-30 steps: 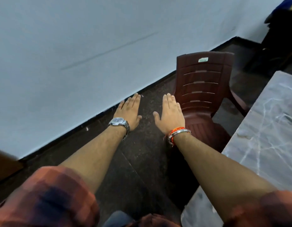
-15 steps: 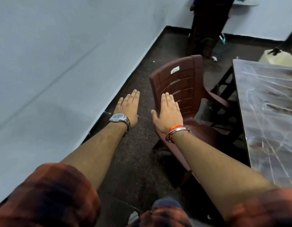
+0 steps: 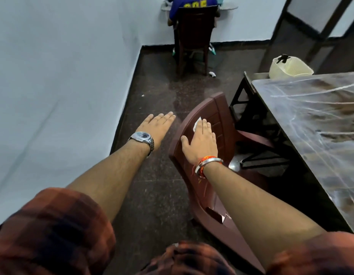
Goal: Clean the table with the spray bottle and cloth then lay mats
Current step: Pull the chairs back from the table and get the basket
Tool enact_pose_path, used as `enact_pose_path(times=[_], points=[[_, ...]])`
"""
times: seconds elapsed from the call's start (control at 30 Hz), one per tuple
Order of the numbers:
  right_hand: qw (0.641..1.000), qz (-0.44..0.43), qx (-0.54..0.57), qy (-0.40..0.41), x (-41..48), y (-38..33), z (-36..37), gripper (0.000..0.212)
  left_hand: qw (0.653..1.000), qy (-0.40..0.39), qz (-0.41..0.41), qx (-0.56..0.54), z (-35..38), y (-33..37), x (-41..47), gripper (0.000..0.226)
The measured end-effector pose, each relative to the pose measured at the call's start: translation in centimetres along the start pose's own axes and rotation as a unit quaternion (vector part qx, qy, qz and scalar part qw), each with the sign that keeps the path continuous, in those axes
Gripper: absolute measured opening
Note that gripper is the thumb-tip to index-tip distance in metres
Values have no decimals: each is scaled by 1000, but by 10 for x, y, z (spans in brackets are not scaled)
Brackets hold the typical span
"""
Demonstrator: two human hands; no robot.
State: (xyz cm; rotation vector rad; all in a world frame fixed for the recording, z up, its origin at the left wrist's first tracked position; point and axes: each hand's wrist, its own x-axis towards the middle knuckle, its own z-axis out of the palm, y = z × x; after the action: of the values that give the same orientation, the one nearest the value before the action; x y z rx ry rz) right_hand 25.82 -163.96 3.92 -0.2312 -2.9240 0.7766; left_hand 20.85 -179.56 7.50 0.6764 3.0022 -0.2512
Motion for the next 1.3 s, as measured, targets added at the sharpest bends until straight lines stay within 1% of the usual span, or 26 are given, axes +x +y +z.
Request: enact_pose_path(times=[0.07,0.17,0.33,0.43,0.57,0.7,0.77,0.87,0.93,0.97,1.0,1.07,1.1,1.13,1.23,1.3], points=[[999,31,-1,11,31,-7,8,79,999,5,48,3,-2,-18,41,97],[997,76,-10,28,67,-11,15,79,992,-12,125,12,6,-30,92,96],[977,191,-24,86,121,-6,33,80,967,-15,255,12,23,-44,183,94],[953,277,-32,121,134,-8,42,79,939,3,343,17,24,-50,226,95],[912,380,-31,152,135,-22,52,79,892,-11,450,47,16,-47,267,98],[888,433,-52,143,139,-36,64,82,844,-9,530,84,14,-29,291,100],[875,457,-70,139,141,-43,73,83,821,1,561,106,18,-16,296,94],[852,495,-65,155,145,-52,89,83,790,19,598,134,24,1,302,87],[847,509,-77,130,142,-57,99,87,767,12,618,172,30,8,298,83],[841,524,-79,109,140,-60,102,84,753,13,629,193,32,11,297,80],[830,545,-71,97,139,-63,104,75,741,15,640,203,33,13,296,75],[807,581,-49,100,136,-71,103,47,727,30,658,193,39,15,296,56],[805,583,-50,103,136,-74,101,35,724,46,663,183,41,15,296,47],[809,577,-61,96,135,-75,99,29,722,61,667,174,42,15,297,40],[832,539,-108,74,133,-79,93,26,710,83,681,158,45,12,302,32],[841,523,-128,53,126,-83,94,27,692,95,697,160,46,6,300,32]])
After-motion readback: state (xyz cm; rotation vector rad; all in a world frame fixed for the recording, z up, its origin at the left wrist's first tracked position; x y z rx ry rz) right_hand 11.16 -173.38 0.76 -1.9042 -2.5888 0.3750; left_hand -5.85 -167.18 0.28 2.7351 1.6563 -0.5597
